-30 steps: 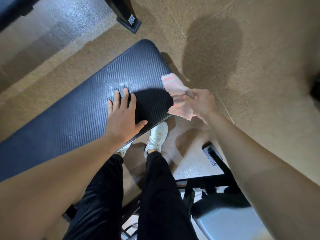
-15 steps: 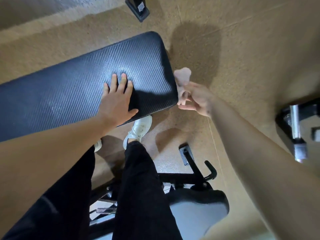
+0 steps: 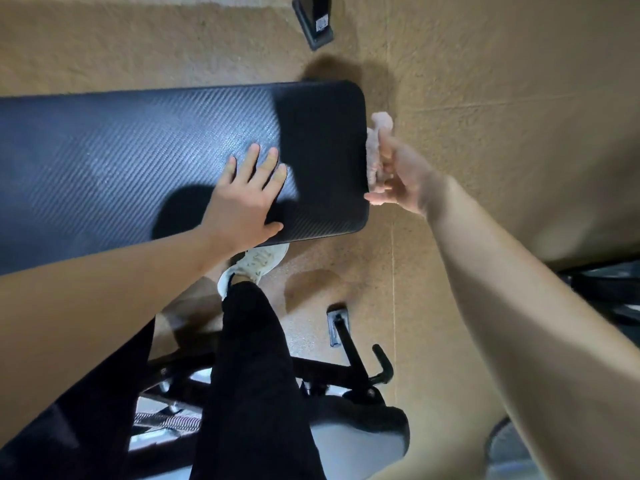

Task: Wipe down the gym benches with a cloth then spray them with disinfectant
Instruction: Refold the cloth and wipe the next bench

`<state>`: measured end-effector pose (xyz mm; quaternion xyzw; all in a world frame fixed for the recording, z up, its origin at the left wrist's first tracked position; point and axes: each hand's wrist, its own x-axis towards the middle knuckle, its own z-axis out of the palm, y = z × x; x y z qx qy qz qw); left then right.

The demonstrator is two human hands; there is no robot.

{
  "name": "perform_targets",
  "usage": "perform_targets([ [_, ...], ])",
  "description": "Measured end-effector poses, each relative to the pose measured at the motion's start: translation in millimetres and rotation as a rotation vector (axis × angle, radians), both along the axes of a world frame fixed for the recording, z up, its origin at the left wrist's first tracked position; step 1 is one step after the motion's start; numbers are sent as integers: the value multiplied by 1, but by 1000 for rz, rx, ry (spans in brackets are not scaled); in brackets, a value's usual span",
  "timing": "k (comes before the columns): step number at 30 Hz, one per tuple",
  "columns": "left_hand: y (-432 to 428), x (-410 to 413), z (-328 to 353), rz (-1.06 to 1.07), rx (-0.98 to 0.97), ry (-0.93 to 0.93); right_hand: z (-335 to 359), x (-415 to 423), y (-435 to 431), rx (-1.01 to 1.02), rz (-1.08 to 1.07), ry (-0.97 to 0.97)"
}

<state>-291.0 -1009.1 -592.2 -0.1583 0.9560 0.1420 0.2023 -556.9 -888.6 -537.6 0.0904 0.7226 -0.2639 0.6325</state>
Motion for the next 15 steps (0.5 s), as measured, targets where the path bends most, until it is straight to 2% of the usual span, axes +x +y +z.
perform_targets([
  [5,-5,1,7,48,98,15,-8,-2,-31,4,77,98],
  [10,-20,3,17,86,264,3,-17,-2,-59,-122,129,268],
  [15,-39,12,24,98,320,-24,-28,4,-89,-179,582,563],
])
